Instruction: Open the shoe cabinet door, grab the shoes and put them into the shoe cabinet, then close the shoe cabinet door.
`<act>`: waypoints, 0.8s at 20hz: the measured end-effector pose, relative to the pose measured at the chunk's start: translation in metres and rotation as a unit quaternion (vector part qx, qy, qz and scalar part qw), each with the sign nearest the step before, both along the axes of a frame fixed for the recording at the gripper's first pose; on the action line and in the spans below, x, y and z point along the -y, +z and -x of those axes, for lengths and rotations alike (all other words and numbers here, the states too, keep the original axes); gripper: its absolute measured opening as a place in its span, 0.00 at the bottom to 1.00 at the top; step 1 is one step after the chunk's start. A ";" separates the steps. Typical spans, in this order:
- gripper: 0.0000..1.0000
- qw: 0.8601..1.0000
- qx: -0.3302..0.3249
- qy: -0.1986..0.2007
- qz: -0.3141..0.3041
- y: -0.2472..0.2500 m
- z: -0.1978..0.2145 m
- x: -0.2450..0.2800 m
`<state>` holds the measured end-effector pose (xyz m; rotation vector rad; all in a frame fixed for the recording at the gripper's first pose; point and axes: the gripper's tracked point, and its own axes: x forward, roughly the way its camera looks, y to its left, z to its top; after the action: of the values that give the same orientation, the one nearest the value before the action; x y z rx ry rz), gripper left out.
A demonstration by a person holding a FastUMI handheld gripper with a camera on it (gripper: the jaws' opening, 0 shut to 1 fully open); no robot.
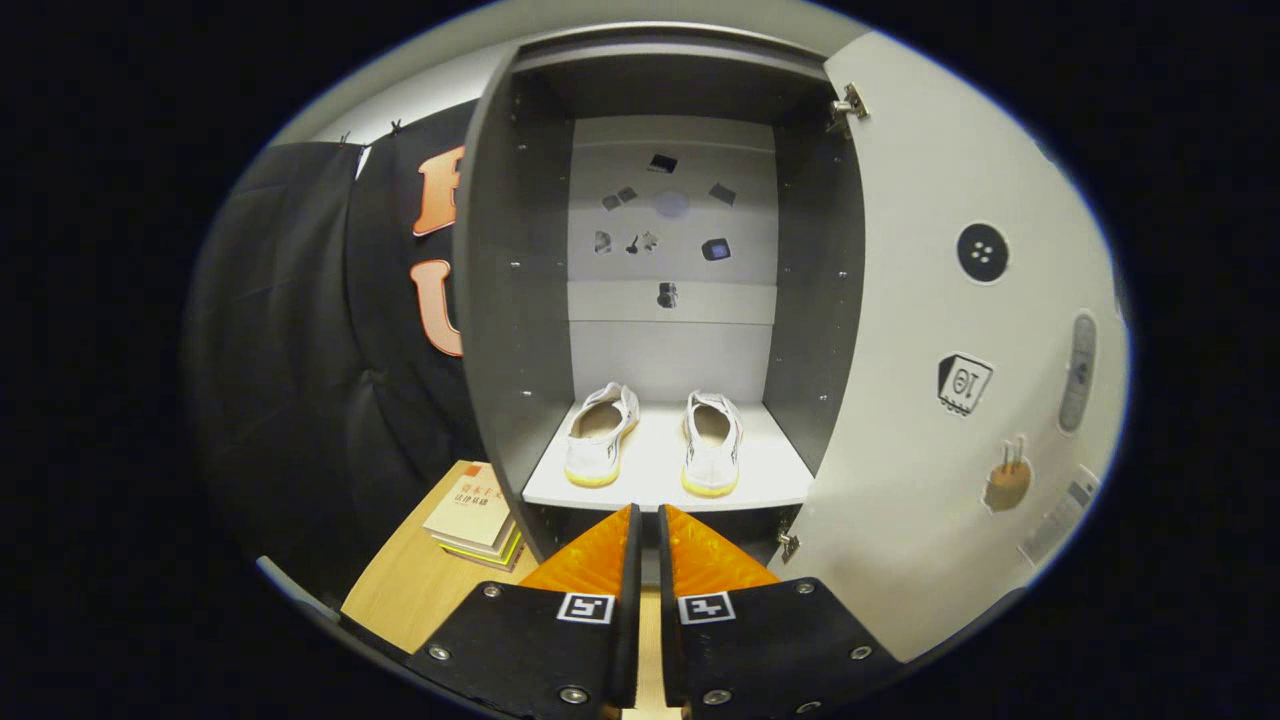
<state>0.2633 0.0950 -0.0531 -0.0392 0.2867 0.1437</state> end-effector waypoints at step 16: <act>0.27 0.996 0.080 -0.045 -0.021 0.037 0.157 0.027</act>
<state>0.1064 0.0684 -0.0164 0.0040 0.1251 0.0556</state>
